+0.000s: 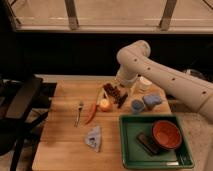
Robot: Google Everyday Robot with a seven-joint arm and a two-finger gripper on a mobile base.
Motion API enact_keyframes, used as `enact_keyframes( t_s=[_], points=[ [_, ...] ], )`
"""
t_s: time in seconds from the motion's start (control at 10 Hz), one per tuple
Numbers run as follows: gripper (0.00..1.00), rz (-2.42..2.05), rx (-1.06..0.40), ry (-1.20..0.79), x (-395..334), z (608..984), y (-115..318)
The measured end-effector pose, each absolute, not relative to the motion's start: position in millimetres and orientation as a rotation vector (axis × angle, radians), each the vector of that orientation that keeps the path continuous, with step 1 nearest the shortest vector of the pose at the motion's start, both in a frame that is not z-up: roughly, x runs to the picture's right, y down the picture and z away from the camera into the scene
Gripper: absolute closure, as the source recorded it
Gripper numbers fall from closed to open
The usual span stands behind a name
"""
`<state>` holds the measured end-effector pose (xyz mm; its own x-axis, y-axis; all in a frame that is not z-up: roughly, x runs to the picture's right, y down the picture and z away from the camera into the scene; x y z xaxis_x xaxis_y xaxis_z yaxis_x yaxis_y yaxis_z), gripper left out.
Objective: Place banana in table surface
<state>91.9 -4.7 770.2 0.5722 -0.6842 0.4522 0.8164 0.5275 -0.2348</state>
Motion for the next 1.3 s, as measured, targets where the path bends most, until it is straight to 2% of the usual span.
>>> enact_keyframes(
  t_s=[0.2, 0.7, 1.3],
  points=[
    [0.35, -1.005, -0.441, -0.361, 69, 802, -14],
    [0.35, -1.115, -0.38, -0.496, 6, 855, -17],
    [0.35, -1.128, -0.403, -0.665, -27, 909, 14]
  ],
)
